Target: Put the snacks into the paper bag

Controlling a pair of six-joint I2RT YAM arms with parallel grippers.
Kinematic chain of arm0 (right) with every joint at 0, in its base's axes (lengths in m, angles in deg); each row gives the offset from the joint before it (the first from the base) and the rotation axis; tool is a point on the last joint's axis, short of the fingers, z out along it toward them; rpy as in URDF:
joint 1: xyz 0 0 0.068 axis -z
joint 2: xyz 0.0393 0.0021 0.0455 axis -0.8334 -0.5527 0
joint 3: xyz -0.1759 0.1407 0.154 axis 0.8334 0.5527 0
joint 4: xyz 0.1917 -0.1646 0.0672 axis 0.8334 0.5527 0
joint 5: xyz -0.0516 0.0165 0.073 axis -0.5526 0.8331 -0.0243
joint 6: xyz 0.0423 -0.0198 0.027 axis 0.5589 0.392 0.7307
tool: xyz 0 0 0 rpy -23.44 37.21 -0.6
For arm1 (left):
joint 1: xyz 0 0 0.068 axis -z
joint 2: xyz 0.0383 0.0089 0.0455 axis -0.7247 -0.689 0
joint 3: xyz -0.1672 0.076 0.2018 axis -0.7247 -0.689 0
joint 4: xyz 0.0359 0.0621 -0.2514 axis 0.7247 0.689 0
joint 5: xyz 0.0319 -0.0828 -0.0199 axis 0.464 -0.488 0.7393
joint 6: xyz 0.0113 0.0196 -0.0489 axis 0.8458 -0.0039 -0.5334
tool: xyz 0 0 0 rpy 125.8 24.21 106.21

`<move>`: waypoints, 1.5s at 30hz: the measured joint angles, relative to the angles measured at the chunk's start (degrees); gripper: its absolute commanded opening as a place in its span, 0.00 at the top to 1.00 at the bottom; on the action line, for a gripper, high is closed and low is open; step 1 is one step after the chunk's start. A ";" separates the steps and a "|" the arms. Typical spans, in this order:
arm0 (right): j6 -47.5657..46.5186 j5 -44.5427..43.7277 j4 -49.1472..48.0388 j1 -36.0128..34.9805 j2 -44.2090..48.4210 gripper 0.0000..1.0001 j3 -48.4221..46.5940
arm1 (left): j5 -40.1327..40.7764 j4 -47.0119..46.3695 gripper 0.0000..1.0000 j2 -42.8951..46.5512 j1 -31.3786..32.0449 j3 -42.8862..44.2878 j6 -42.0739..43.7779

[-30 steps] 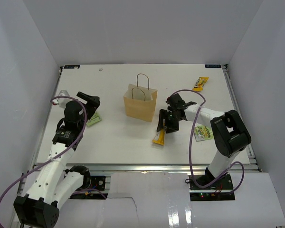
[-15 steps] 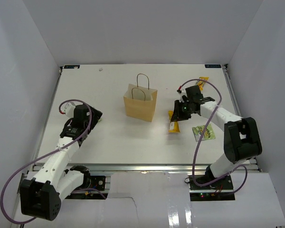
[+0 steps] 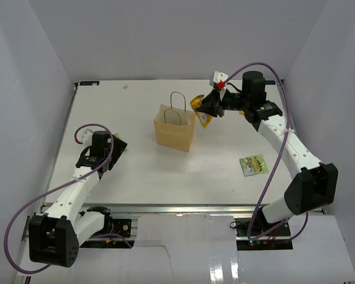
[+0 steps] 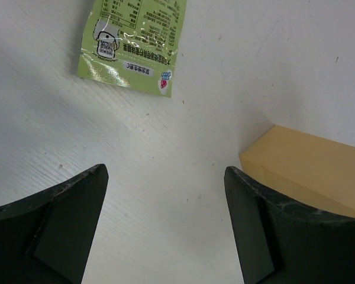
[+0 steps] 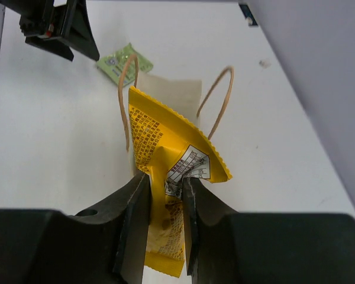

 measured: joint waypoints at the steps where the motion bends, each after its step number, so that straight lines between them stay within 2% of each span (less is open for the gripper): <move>1: -0.48 0.17 -1.86 -0.68 -0.57 0.88 -1.03 | 0.00 0.02 0.10 0.37 -0.02 -0.22 0.00; 9: -0.55 -2.49 -13.51 -7.08 -8.98 0.87 -6.01 | 0.00 1.14 0.09 4.09 -0.20 -1.22 0.63; 15: 1.22 -7.43 -18.60 -10.08 -11.34 0.79 -6.56 | -0.09 1.84 0.09 4.02 -0.20 -1.29 1.60; 18: 3.04 -10.34 -21.09 -11.23 -11.37 0.68 -6.62 | -0.09 2.01 0.08 4.02 -0.20 -1.31 1.95; 19: 4.00 -11.58 -22.03 -11.61 -11.37 0.58 -6.60 | -0.07 2.03 0.08 3.96 -0.20 -1.31 2.10; 22: 6.05 -14.32 -24.28 -12.50 -11.30 0.43 -5.81 | 0.02 1.70 0.08 3.56 -0.20 -1.38 2.86; 25: 7.45 -16.02 -25.24 -12.94 -10.62 0.39 -3.10 | 0.48 0.31 0.07 1.99 -0.26 -1.42 4.61; 30: 8.96 -16.92 -24.55 -12.70 -9.22 0.37 -0.33 | -0.07 -3.30 0.03 -4.33 -1.92 -0.79 12.66; 35: 10.47 -13.68 -22.91 -10.19 -4.28 0.35 0.33 | -0.63 -4.37 0.03 -13.09 -4.90 4.46 22.21; 41: 11.74 -7.76 -19.85 -2.95 4.28 0.33 1.81 | -1.25 -8.00 0.04 -23.78 -8.07 9.60 31.19; 45: 11.28 -4.72 -15.72 3.19 8.35 0.32 5.33 | -3.93 -9.62 0.11 -30.86 -9.62 13.66 35.74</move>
